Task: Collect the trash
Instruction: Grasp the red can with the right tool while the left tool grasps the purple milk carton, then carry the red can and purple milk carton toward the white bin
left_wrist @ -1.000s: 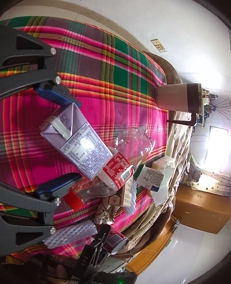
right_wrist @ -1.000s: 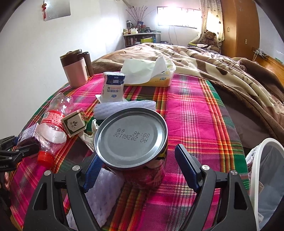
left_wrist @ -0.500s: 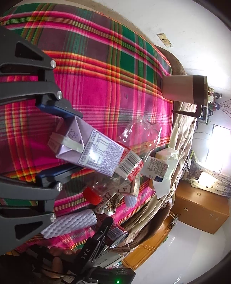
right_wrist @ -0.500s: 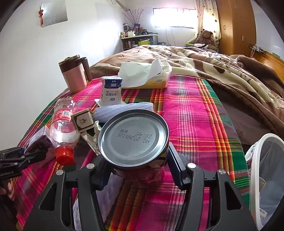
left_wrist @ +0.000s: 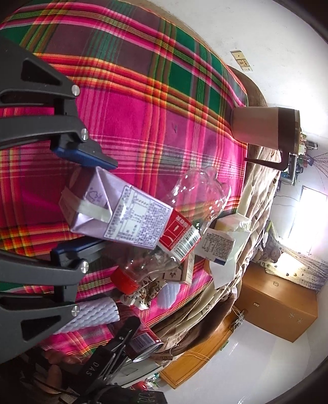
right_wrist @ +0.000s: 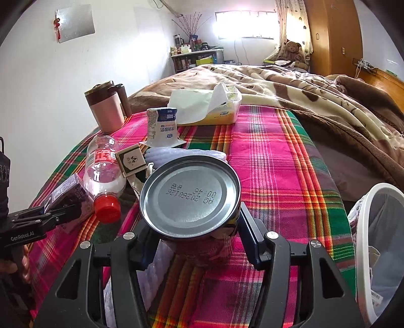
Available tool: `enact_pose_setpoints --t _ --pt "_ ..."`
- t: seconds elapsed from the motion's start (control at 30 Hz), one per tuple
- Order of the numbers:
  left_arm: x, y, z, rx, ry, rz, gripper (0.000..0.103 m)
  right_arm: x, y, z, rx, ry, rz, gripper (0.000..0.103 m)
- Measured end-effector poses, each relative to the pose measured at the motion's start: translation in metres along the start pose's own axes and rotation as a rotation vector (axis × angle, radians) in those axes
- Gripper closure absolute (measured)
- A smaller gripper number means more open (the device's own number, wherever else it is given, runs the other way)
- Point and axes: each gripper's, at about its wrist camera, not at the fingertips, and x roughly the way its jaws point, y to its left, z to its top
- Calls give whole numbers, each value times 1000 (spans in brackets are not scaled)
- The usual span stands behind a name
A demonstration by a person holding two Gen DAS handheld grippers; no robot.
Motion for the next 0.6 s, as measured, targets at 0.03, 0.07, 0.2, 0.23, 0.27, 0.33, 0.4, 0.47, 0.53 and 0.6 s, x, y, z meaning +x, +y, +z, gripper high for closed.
enact_pose_setpoints --t 0.03,0.07,0.2,0.23,0.27,0.33,0.4,0.47,0.53,0.6 --pt "-1 0 0 -2 -8 -7 54 -1 0 0 0 -1 0 46" --pt "-3 -1 0 0 -15 -6 56 -1 0 0 0 -2 3 46" --pt "-12 -4 -1 -2 -48 8 62 -5 -4 -2 7 -7 4 46" --pt "-14 -4 -1 -2 -54 10 62 -6 -5 -2 9 -9 6 46" --pt "-18 -5 -2 -1 -65 16 63 -8 -6 -3 10 -12 6 46" --pt "-22 -8 -3 4 -78 21 63 -10 -7 -4 12 -15 8 46" --pt "-26 -12 -4 4 -85 20 63 -13 -9 -4 13 -20 12 46" --pt "-30 -16 -6 12 -91 21 63 -16 -10 -5 14 -25 12 46" --pt "-32 -19 -7 10 -95 26 63 -20 -12 -6 17 -33 14 46" --pt "-35 -24 -9 11 -100 12 63 -25 -15 -6 20 -42 17 46"
